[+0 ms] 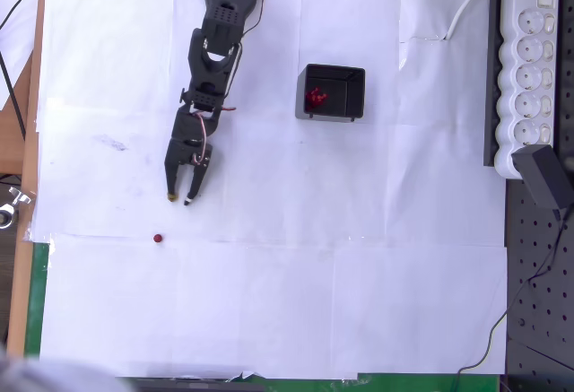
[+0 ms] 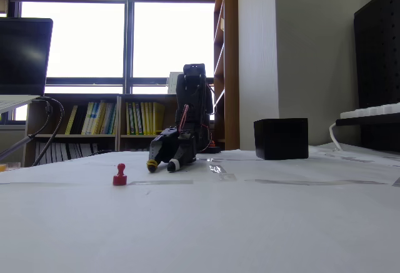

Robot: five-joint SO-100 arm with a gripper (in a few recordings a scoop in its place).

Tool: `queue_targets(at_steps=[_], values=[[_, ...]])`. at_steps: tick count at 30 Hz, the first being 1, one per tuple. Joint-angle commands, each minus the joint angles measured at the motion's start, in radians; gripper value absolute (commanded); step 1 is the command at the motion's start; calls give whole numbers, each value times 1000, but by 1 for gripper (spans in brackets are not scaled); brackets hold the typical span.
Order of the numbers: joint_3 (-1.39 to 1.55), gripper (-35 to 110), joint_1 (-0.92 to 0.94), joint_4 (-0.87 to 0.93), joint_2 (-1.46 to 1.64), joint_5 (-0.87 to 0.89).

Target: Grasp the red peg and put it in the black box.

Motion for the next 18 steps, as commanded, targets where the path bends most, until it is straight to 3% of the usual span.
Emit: queue_targets(at_steps=[1,11,18], values=[[54,39,23,-32,-17,-3],[115,61,51,3,-3,20],[247,63,75,97,41,14]])
